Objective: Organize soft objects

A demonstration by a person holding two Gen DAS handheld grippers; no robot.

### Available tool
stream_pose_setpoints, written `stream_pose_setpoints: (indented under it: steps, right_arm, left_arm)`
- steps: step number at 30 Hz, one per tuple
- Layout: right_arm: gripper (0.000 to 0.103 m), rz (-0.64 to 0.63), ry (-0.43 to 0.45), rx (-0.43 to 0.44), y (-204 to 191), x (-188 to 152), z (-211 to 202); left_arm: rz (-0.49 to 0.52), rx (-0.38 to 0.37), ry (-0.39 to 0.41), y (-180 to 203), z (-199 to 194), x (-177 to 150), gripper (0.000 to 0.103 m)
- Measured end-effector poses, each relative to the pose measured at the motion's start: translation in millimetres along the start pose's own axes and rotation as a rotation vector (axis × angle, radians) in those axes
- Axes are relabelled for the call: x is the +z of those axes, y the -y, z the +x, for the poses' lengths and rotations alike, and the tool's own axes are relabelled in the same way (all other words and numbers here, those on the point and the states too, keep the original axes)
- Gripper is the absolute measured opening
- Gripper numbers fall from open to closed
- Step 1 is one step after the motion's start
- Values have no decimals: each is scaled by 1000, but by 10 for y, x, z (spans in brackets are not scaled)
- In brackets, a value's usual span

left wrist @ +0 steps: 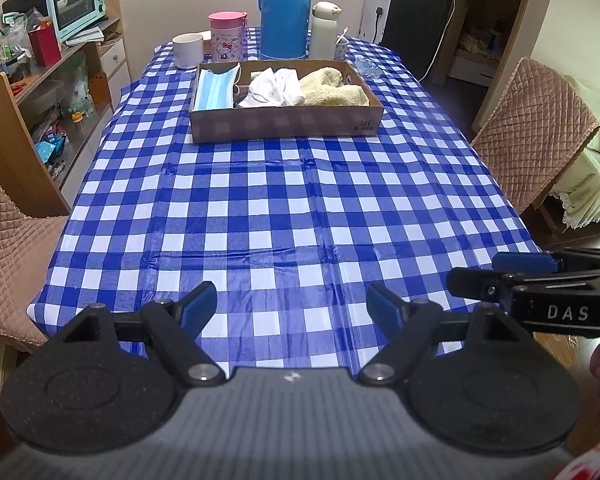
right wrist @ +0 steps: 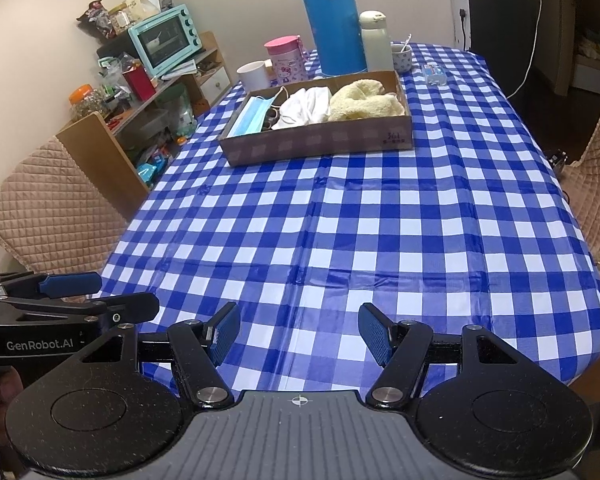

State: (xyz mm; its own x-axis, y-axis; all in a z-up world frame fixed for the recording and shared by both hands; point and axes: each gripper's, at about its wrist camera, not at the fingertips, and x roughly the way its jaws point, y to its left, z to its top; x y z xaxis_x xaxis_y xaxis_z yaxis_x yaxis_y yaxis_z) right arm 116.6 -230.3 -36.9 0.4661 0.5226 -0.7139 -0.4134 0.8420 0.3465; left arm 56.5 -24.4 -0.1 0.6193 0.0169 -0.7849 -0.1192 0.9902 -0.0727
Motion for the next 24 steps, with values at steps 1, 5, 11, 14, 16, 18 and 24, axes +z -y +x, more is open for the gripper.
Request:
stream_pose_setpoints:
  steps: [1,5,11,14,16,18,24]
  right_arm:
    - [65,0,-1,0,-2,0,1]
    - [65,0,-1,-1,0,3,3]
    - [65,1,-1,-2,-5,5,1]
    - [65,4,-2,-2,15,10,12]
    - [65,4,-2,-3,27,11,15]
    - [65,3,-2,-3,23,11,14]
    - [65,1,-1,-1,20,12,14]
  left_arm:
    - [-1,2,-1,0,2,0,80]
    - [0,1,-1,-2,4,-1,80]
    - [0,-2,0,-3,10,-1,80]
    - [1,-2,-1,8,21,8,80]
    - [1,-2,-1,12,24,9,80]
    - [0,-1,0,12,23,10,80]
    - [0,3,3,46,41,26,80]
